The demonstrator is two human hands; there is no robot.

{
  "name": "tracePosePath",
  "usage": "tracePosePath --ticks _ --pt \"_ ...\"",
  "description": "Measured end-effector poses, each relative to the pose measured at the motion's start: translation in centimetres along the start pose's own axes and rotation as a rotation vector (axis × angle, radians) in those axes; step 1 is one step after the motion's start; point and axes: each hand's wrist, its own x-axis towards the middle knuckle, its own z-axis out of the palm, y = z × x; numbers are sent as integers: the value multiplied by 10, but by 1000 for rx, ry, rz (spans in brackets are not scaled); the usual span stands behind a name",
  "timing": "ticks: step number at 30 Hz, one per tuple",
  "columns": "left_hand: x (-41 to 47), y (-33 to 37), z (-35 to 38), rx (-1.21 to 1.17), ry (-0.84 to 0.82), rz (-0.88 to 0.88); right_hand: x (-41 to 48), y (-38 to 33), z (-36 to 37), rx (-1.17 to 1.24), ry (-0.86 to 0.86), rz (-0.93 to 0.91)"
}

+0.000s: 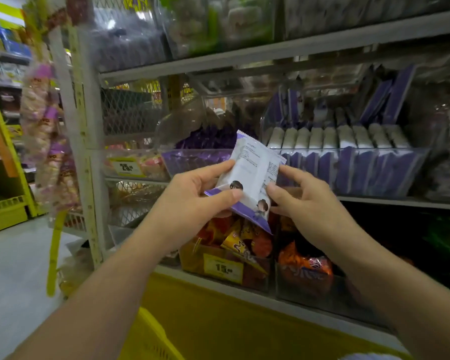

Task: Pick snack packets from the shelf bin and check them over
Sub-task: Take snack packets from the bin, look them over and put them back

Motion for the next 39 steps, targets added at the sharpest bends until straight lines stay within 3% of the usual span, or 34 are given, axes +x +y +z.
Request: tracePosePath --ticks 3,7,10,19,28,33,39 --pt "3 29 6 254 84 129 1 -25 -28 -448 28 -163" --pt "16 60 28 539 90 274 11 -60 -54 -588 -213 -277" --pt "32 79 43 639 102 363 27 -75 -70 -719 -257 -308" --pt "97 93 66 538 45 481 75 -78 -105 -671 -107 -347" --pt "179 73 75 332 -121 415 127 -46 -128 -704 47 -357" --pt "214 54 62 497 -78 432 157 -22 -125 -918 73 -282" --pt "245 29 45 963 -22 356 191 10 -123 -1030 120 -216"
